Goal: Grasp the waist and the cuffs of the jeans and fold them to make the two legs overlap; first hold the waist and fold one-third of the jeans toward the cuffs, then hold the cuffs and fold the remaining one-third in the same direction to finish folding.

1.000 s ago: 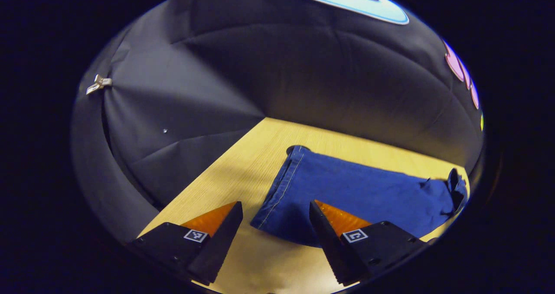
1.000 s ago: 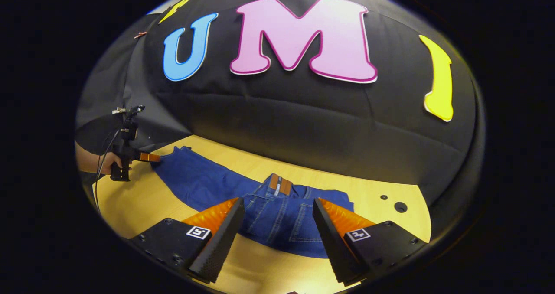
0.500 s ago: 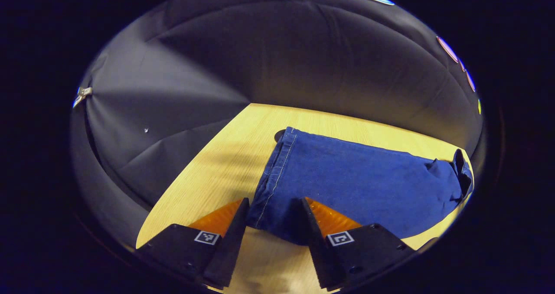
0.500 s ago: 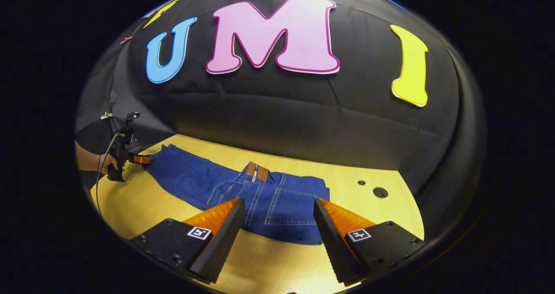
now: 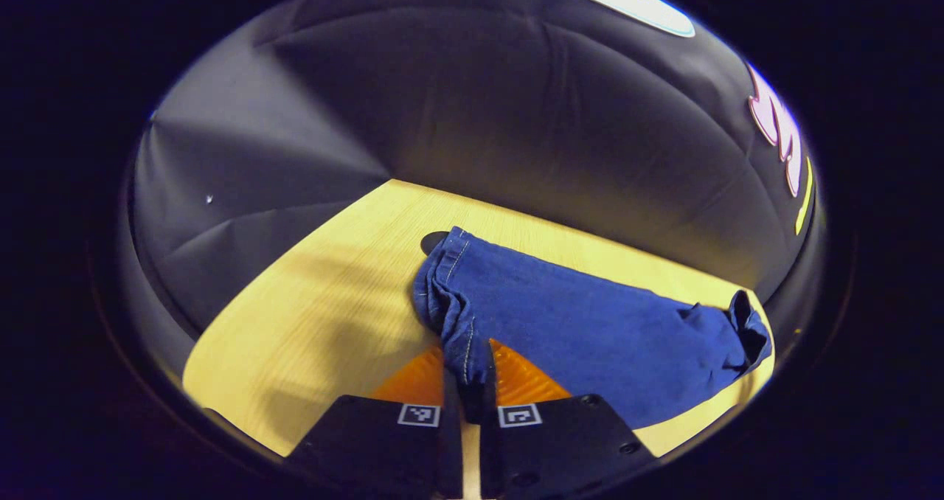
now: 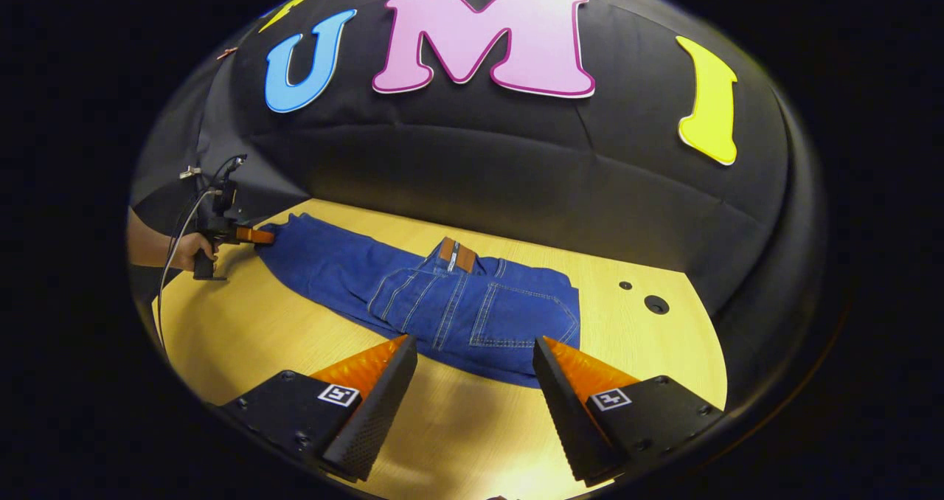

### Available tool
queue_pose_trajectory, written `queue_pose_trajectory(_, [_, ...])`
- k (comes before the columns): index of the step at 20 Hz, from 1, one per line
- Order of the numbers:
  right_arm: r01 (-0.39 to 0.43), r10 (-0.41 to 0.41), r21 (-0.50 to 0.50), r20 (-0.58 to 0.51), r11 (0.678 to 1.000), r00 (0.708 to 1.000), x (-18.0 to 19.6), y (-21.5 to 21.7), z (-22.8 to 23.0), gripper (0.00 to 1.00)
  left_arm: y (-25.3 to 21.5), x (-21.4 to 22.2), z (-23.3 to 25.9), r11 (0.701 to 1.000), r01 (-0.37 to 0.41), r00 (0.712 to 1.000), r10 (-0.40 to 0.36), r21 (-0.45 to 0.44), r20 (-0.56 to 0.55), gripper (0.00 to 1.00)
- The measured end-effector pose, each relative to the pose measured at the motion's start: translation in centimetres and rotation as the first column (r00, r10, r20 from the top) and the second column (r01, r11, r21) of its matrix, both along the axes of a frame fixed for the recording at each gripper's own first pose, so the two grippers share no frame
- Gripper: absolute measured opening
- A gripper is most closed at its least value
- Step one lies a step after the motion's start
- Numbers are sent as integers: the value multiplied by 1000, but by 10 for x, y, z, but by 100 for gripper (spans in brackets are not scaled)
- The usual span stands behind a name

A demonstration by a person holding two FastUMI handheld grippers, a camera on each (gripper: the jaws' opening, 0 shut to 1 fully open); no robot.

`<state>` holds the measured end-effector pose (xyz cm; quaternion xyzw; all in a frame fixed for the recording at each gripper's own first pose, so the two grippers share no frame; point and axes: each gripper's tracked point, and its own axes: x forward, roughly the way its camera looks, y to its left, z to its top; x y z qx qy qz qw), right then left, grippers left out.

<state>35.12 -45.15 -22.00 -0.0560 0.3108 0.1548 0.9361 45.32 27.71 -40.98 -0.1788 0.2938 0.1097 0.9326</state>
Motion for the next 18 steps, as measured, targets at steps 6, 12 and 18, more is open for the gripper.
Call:
queue_pose_trajectory(6, [97, -97, 13, 13, 995, 995, 13, -38, 9, 98, 1, 3, 89, 1000, -24, 983, 25, -10, 183, 6])
queue_pose_trajectory(12, [184, -185, 29, 34, 983, 982, 23, -76, 33, 97, -56, -21, 195, 997, 66, 951, -52, -35, 306, 6])
queue_pose_trajectory(18, [240, -242, 39, 71, 970, 968, 13, -115, 60, 97, -220, -6, 265, 968, 246, 910, -212, -51, 356, 6])
